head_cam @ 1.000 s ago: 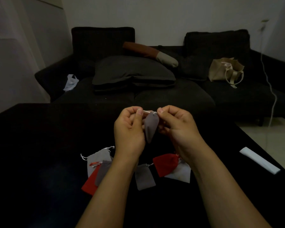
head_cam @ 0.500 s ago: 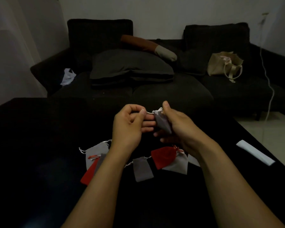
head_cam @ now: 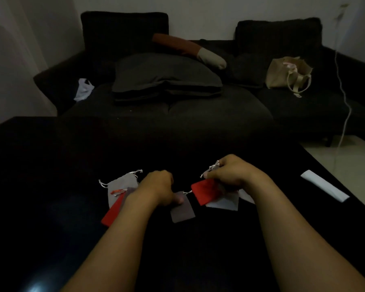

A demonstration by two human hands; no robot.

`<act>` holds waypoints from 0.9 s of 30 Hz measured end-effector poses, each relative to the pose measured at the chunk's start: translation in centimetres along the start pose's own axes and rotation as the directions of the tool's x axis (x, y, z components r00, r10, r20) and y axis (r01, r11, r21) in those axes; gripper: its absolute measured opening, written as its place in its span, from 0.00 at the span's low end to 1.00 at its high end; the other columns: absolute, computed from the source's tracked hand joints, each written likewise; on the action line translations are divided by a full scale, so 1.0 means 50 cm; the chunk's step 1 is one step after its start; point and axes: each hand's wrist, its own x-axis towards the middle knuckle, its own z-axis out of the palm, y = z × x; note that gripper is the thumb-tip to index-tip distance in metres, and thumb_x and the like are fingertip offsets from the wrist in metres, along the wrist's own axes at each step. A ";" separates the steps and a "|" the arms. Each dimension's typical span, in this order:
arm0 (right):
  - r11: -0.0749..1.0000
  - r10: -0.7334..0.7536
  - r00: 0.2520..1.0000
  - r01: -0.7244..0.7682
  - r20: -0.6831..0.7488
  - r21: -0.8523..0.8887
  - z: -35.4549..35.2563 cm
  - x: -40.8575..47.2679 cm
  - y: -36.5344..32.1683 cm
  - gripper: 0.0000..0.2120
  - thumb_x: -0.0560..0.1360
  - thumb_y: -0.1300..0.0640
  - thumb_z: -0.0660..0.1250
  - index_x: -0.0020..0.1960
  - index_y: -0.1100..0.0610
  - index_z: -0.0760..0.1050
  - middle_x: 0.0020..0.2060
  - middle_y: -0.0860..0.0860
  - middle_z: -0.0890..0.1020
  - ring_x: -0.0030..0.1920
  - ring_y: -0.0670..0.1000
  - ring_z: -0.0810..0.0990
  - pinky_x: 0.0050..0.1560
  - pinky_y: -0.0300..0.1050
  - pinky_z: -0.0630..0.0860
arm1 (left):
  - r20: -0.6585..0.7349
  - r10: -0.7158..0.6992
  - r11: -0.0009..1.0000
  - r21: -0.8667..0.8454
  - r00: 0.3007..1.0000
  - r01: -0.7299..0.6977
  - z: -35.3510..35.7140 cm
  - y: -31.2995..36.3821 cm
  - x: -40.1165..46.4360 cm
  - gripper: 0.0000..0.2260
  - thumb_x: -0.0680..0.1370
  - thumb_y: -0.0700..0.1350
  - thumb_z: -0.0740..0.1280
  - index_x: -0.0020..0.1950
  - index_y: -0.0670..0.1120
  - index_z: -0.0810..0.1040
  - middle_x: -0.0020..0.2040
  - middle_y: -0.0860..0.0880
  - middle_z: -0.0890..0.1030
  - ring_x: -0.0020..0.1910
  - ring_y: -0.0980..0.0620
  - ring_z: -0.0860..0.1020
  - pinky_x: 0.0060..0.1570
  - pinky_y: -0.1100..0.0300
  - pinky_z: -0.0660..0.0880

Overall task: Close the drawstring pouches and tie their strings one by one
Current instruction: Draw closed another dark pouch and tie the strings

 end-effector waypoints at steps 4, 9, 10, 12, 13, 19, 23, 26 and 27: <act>0.990 0.031 0.998 -0.037 -0.047 -0.133 0.015 0.026 0.013 0.09 0.71 0.53 0.75 0.47 0.58 0.82 0.45 0.55 0.84 0.49 0.53 0.83 0.51 0.48 0.80 | -0.001 0.044 0.995 0.092 0.999 -0.044 0.023 -0.009 0.022 0.20 0.69 0.48 0.78 0.58 0.48 0.78 0.59 0.46 0.80 0.58 0.47 0.79 0.57 0.53 0.77; 0.933 0.059 0.983 -0.117 -0.176 -0.340 0.027 0.043 0.017 0.16 0.68 0.50 0.77 0.52 0.54 0.79 0.51 0.54 0.82 0.52 0.55 0.81 0.50 0.49 0.78 | -0.015 0.091 0.996 0.008 0.996 -0.091 0.023 -0.008 0.030 0.12 0.70 0.47 0.78 0.38 0.51 0.74 0.47 0.48 0.81 0.50 0.48 0.80 0.46 0.58 0.74; 0.913 0.066 0.982 -0.132 -0.179 -0.387 0.027 0.038 0.013 0.17 0.67 0.51 0.77 0.53 0.54 0.78 0.52 0.54 0.81 0.52 0.55 0.81 0.48 0.49 0.76 | -0.051 0.112 0.993 -0.041 0.992 -0.114 0.020 -0.007 0.030 0.13 0.71 0.47 0.77 0.35 0.51 0.73 0.41 0.50 0.80 0.46 0.50 0.80 0.42 0.60 0.72; 0.868 0.040 0.975 -0.142 -0.219 -0.476 0.021 0.025 0.002 0.20 0.66 0.51 0.78 0.55 0.53 0.77 0.54 0.54 0.80 0.54 0.56 0.80 0.49 0.49 0.76 | -0.149 0.151 0.971 -0.163 0.977 -0.175 0.004 0.000 0.019 0.14 0.72 0.48 0.76 0.32 0.50 0.74 0.32 0.54 0.76 0.35 0.56 0.76 0.34 0.62 0.67; 0.859 -0.031 0.965 -0.107 -0.260 -0.500 0.014 0.019 -0.004 0.21 0.66 0.52 0.78 0.57 0.52 0.77 0.55 0.53 0.80 0.55 0.56 0.80 0.51 0.50 0.77 | -0.207 0.173 0.955 -0.203 0.963 -0.215 -0.009 0.005 0.010 0.13 0.72 0.49 0.76 0.32 0.50 0.76 0.31 0.55 0.76 0.33 0.59 0.75 0.32 0.64 0.66; 0.855 -0.417 0.902 0.431 -0.113 0.288 -0.011 -0.046 -0.060 0.10 0.78 0.50 0.69 0.51 0.56 0.83 0.41 0.49 0.85 0.41 0.43 0.82 0.41 0.38 0.78 | -0.481 0.273 0.805 -0.359 0.833 -0.472 -0.059 0.032 -0.032 0.04 0.71 0.47 0.77 0.43 0.50 0.85 0.37 0.52 0.84 0.38 0.56 0.82 0.42 0.56 0.79; 0.729 -0.475 0.878 0.431 -0.061 0.532 0.004 -0.067 -0.070 0.10 0.78 0.57 0.68 0.51 0.64 0.83 0.43 0.57 0.86 0.43 0.48 0.86 0.43 0.38 0.80 | -0.565 0.247 0.759 -0.393 0.788 -0.520 -0.063 0.036 -0.043 0.05 0.71 0.49 0.77 0.44 0.53 0.85 0.37 0.55 0.84 0.37 0.60 0.82 0.39 0.58 0.79; 0.659 -0.392 0.909 0.386 -0.144 0.645 0.012 -0.057 -0.073 0.10 0.78 0.58 0.67 0.50 0.63 0.83 0.44 0.59 0.86 0.44 0.52 0.85 0.44 0.42 0.82 | -0.587 0.209 0.745 -0.422 0.782 -0.516 -0.073 0.039 -0.052 0.05 0.70 0.48 0.78 0.40 0.54 0.84 0.32 0.55 0.83 0.31 0.63 0.78 0.34 0.67 0.73; 0.630 -0.343 0.925 0.355 -0.162 0.691 0.011 -0.056 -0.076 0.10 0.78 0.56 0.67 0.50 0.62 0.83 0.43 0.58 0.86 0.42 0.51 0.85 0.41 0.40 0.81 | -0.565 0.176 0.723 -0.481 0.806 -0.495 -0.078 0.040 -0.054 0.05 0.70 0.47 0.78 0.39 0.53 0.84 0.31 0.55 0.82 0.30 0.63 0.78 0.32 0.68 0.73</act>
